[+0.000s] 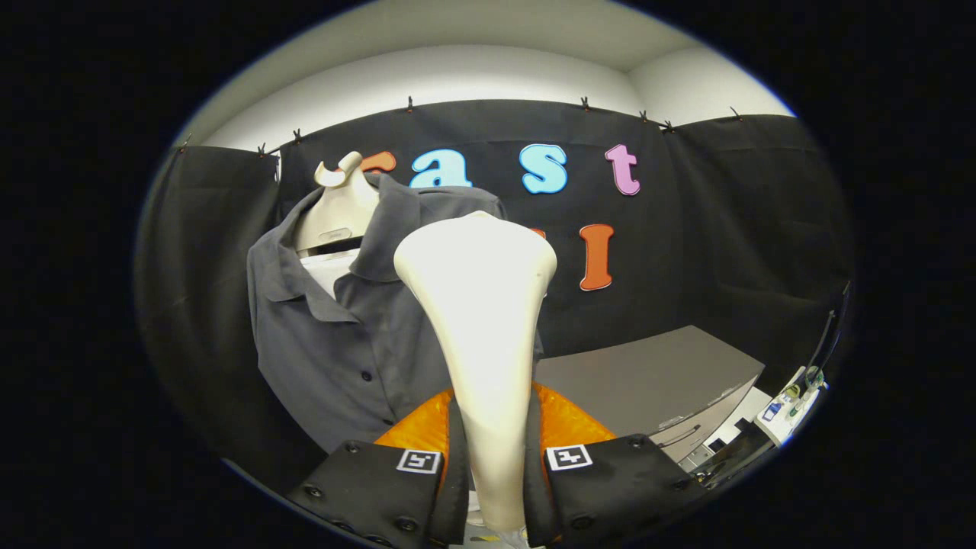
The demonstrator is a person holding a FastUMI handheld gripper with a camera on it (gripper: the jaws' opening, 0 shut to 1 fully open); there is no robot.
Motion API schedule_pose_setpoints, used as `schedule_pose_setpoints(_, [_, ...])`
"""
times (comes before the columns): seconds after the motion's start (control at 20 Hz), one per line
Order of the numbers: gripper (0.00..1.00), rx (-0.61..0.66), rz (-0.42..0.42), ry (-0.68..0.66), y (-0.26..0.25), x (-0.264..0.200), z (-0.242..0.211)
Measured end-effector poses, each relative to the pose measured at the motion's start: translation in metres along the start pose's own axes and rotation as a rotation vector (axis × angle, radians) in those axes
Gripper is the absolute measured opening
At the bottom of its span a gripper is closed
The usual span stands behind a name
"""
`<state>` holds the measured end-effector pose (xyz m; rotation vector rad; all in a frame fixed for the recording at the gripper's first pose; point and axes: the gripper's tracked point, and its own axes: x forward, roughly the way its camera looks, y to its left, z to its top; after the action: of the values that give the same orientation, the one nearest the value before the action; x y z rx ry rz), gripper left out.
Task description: Iron the clothes twice with a garment steamer, once on the left side and once on the right side.
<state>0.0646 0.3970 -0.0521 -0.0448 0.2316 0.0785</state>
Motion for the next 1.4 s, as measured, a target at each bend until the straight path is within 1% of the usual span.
schedule_pose_setpoints(0.1, [0.36,-0.009,0.013,0.016,0.014,0.012,-0.008])
schedule_pose_setpoints(0.3, [0.37,-0.017,0.012,0.053,0.028,0.035,-0.028])
schedule_pose_setpoints(0.7, [0.37,-0.009,-0.024,0.109,0.025,0.074,-0.056])
schedule_pose_setpoints(1.15, [0.37,-0.075,-0.050,0.141,0.020,0.085,-0.086])
schedule_pose_setpoints(1.4, [0.37,-0.103,-0.048,0.179,0.021,0.085,-0.112])
